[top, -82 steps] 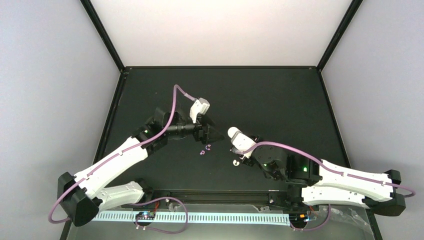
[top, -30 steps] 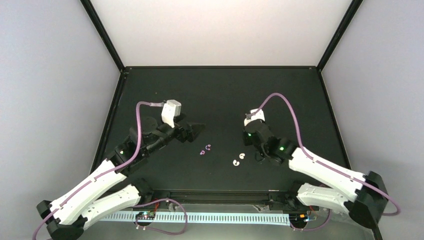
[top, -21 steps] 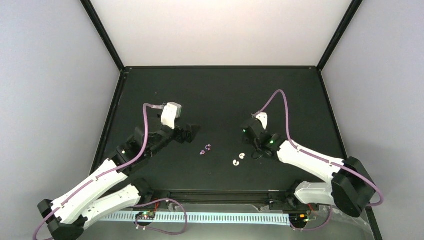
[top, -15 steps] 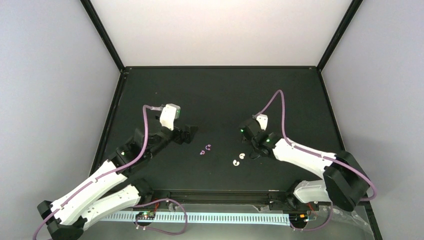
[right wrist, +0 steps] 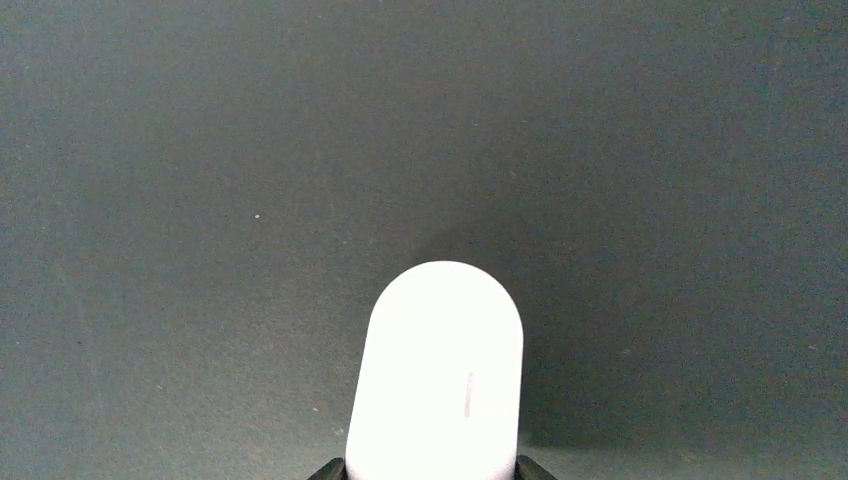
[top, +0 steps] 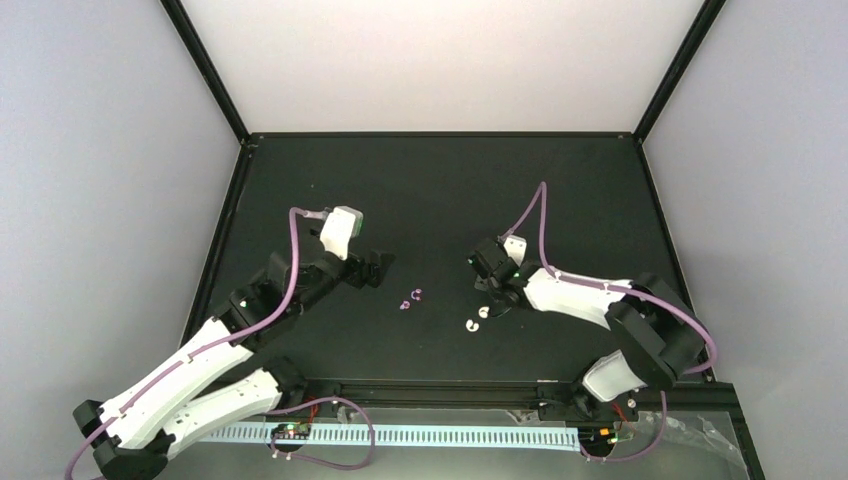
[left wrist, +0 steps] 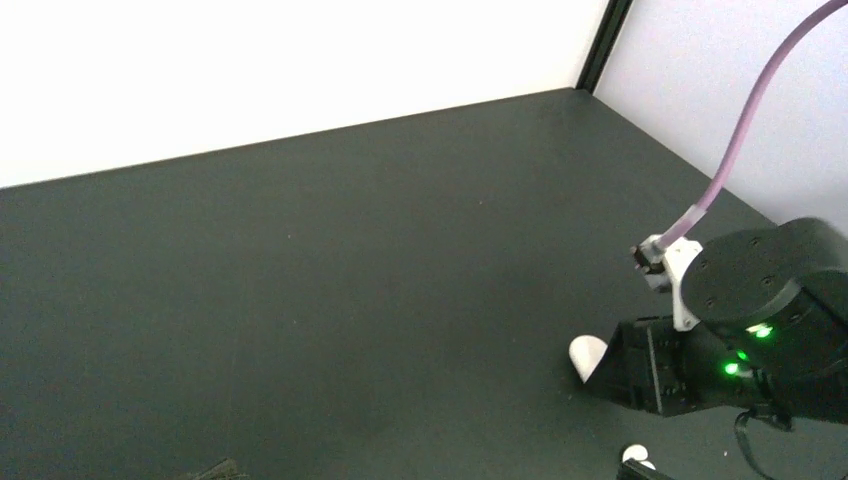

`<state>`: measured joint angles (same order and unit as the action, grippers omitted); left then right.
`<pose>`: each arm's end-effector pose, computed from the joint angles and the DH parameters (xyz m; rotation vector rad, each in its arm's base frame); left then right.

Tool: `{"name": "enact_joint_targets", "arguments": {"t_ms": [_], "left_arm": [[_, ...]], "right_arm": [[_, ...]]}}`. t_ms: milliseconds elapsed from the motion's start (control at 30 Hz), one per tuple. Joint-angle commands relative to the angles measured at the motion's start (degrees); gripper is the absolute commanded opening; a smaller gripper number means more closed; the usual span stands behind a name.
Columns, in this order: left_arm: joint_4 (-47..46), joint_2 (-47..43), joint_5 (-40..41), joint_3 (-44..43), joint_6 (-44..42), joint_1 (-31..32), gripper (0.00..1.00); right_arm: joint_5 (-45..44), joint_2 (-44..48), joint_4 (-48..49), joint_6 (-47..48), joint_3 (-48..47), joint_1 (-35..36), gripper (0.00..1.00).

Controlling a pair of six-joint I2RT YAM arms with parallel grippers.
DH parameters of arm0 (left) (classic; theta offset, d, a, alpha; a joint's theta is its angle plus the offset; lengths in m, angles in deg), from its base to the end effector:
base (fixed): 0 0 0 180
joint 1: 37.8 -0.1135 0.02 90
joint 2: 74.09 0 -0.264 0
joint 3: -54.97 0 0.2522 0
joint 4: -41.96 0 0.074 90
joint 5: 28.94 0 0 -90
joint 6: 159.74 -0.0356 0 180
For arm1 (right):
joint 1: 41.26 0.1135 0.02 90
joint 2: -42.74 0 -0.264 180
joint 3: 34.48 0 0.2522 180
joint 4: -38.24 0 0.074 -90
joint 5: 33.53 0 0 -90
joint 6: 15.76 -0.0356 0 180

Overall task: Insert the wireless bluetooth earbuds into the charging case
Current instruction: Place the charging case at the center of the board, then pick up the charging case at the center of the board.

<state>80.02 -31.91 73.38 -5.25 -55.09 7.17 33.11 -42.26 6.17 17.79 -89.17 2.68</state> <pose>0.1231 -0.1122 0.3316 0.3654 1.9084 -0.4927 0.2000 0.1731 0.1547 0.4024 2.4945 0.1426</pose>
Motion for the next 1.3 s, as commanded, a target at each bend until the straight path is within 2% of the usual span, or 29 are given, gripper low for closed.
{"name": "enact_joint_targets", "arguments": {"t_ms": [0, 100, 200, 333, 433, 500, 667, 800, 1267], "left_arm": [[1.82, 1.42, 0.59, -4.79, -3.80, -0.23, 0.99], [1.62, 2.05, 0.62, -4.77, -4.24, -0.23, 0.99], [1.06, 1.80, 1.00, -3.77, -4.99, -0.19, 0.99], [0.50, 0.65, 2.44, -1.95, -5.57, -0.23, 0.99], [-0.19, -0.42, 2.84, -0.30, -5.77, -0.22, 0.99], [-0.33, -0.71, 2.86, 0.35, -5.78, -0.23, 0.99], [0.01, -0.34, 3.22, -0.06, -6.46, -0.22, 0.99], [0.16, -0.08, 3.57, 0.06, -6.66, -0.22, 0.99], [0.30, 1.62, 4.17, -0.01, -7.40, -0.23, 0.99]], "right_arm": [[0.70, -2.76, 2.54, -2.71, -2.55, -0.26, 0.41], [1.57, -4.16, 2.60, -2.99, -3.25, -0.32, 0.42], [2.27, -3.49, 1.84, -1.90, -3.09, -0.27, 0.48], [2.58, 3.62, 1.09, 0.66, 0.65, -0.39, 0.58], [3.48, 10.24, 1.75, 2.85, 5.81, -1.44, 0.59], [4.33, 12.99, 1.79, 4.34, 8.83, -2.96, 0.53], [7.55, 11.47, 2.81, 10.12, 10.58, -6.59, 0.18], [9.51, 7.60, 4.43, 12.23, 7.93, -6.59, 0.03], [19.34, -5.82, 8.31, 13.06, -2.25, -5.18, 0.01]]}}
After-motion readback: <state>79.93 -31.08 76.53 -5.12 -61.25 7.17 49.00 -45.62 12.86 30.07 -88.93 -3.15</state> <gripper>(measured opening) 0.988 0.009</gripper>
